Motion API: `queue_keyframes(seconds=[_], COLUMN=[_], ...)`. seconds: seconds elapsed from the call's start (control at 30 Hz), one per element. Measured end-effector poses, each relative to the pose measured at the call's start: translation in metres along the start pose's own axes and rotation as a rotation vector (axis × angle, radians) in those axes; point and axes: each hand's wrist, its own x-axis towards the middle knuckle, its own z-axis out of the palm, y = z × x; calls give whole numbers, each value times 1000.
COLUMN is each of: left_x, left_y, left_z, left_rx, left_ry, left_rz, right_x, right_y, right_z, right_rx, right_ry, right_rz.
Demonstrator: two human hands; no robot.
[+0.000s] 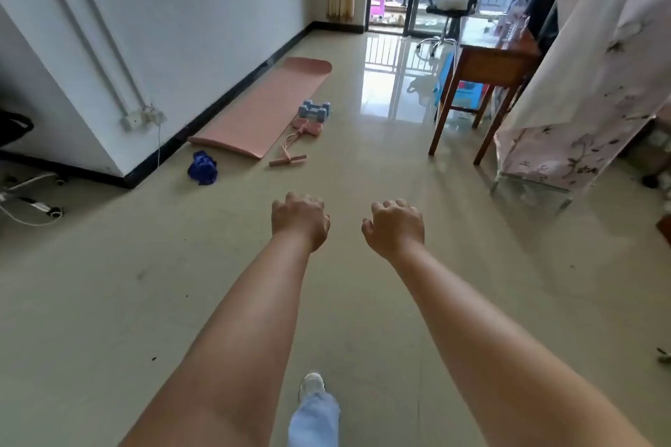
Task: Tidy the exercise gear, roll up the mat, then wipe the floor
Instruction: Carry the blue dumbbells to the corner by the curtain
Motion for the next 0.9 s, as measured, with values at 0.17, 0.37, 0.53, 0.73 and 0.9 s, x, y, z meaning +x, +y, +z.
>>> queue_keyframes(seconds=[0.17,0.37,0.53,0.73,0.9], left_x=[113,235,353,557,710], left_y=[-32,-54,-52,-38,-39], left_z=[34,66,82,59,25], left_rx=[-15,-30,-37,-41,-66], left_ry=[-105,-298,-372,-339,-283], left_rz=[15,14,19,-8,-47], right_x=[110,227,351,551,714], right_y=[-15,-24,-8,38,64], right_z=[45,79,92,72,35], right_rx=[48,86,85,82,55], right_ry=[-119,-341,-369,-333,-307], right_rz=[38,74,101,103,87])
